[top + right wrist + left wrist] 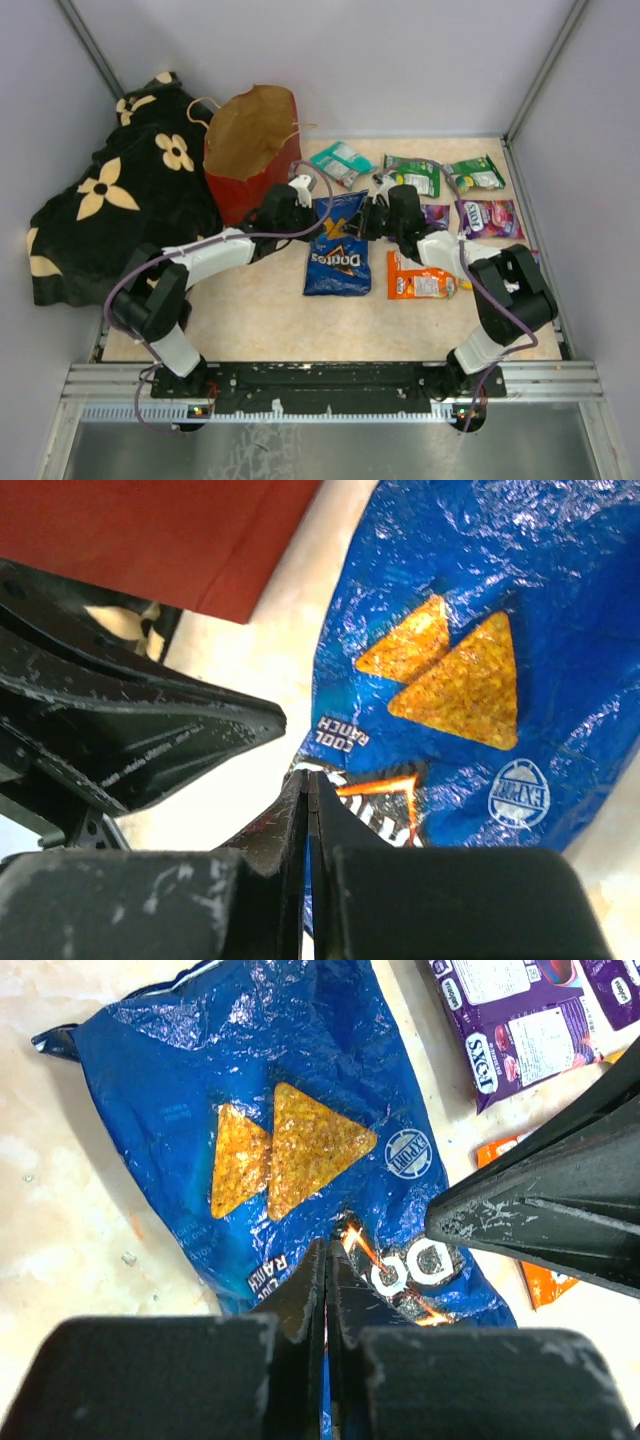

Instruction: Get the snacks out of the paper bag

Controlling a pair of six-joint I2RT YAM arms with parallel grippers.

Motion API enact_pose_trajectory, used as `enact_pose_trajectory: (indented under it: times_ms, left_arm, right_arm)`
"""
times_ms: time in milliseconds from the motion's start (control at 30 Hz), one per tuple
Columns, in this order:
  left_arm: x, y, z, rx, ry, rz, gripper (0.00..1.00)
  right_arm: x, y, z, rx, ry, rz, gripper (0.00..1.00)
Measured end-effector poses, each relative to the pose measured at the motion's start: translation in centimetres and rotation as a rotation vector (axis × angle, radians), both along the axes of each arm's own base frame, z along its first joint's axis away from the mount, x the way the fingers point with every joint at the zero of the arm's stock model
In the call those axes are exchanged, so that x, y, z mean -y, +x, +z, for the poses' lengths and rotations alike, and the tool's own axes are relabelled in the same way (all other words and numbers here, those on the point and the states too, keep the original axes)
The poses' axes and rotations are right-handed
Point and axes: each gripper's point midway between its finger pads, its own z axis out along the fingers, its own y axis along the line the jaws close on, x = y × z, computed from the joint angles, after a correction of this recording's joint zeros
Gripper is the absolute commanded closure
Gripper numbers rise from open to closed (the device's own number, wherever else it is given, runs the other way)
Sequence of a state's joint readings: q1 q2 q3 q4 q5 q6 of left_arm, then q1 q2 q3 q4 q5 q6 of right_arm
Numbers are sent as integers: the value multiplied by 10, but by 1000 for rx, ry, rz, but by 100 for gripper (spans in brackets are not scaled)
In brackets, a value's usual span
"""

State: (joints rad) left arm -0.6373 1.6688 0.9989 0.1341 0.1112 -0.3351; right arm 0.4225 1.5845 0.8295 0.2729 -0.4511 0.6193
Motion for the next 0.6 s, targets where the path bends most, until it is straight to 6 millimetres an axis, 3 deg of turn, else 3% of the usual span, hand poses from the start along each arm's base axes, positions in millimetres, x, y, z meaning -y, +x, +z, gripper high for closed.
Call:
enact_pose_trajectory:
  times_ms: [67,133,300,333,400,500,567,600]
  left_arm:
    - [1,5,1,6,-2,3,100]
    - [2,8,-10,-12,10,7,100]
    - [-7,2,-75,-139,95,17,100]
    - [-7,0,-79,-150,93,14,100]
    - [-8,-1,-77,-148,92,14,100]
    - [-10,-1,-70,-138,97,18,96]
    - [-14,-1,-62,-124,107,23,86]
    - [-17,-1,-55,-110,113,26,78]
  right_arm:
    - [0,2,1,10,-5,-2,100]
    - [1,2,-9,-10,-16,-5,100]
    - [6,-9,-60,-127,-58,-13,100]
    - [8,-13,-70,-155,-67,-15,100]
    - [10,-21,-83,-199,-74,-13,100]
    - [10,-20,-81,-203,-70,-14,98]
    - [13,-19,-76,-207,-73,-21,89]
    - [14,-18,-70,-202,-73,-25,76]
